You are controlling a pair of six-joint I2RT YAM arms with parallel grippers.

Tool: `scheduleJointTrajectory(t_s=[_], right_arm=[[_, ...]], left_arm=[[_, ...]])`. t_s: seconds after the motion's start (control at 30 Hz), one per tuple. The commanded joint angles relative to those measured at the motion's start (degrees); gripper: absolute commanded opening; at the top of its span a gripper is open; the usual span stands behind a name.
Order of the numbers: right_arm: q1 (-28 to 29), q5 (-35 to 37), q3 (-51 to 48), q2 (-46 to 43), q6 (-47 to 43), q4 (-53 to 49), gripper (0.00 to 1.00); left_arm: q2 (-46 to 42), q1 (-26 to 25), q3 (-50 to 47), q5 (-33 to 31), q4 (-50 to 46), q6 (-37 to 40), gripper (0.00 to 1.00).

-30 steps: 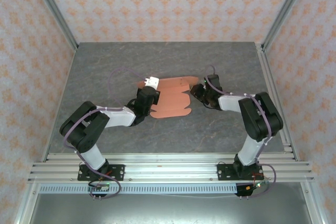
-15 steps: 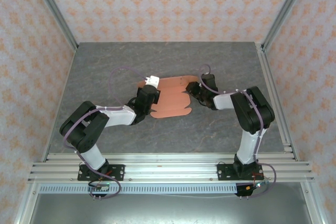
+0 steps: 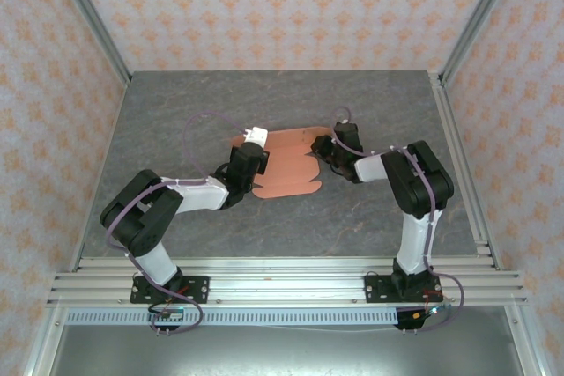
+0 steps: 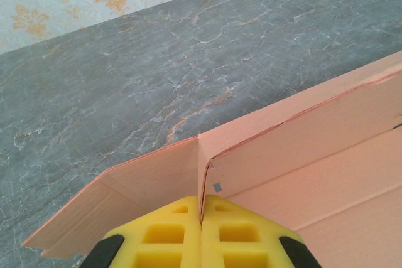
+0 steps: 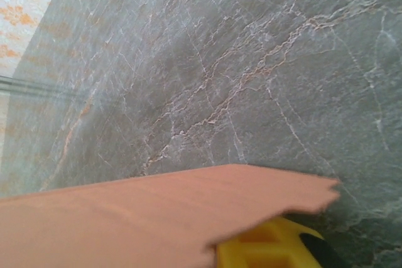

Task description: Fold the paper box

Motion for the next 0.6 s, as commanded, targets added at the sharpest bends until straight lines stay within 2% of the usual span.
scheduleJointTrajectory(t_s=[0.0, 0.13, 0.23, 0.57], right_arm=[[1.2, -0.7, 1.2, -0.8, -1.5, 2.8, 0.13], [2.4, -1.4, 0.9, -1.8, -3.5, 3.4, 0.13], [3.0, -1.1, 1.0, -1.9, -4.5, 3.2, 0.21], [3.8, -3.8, 0.1, -2.2, -4.9, 6.3, 0.22]], left_arm=[[0.3, -0.3, 0.9, -1.1, -3.0, 0.1, 0.0], [0.4, -0.3, 1.0, -0.8, -3.2, -0.1, 0.0], [0.5, -0.3, 1.1, -0.6, -3.2, -0.2, 0.0], [0.7, -0.3, 1.6, -0.4, -3.8, -0.6, 0.0]])
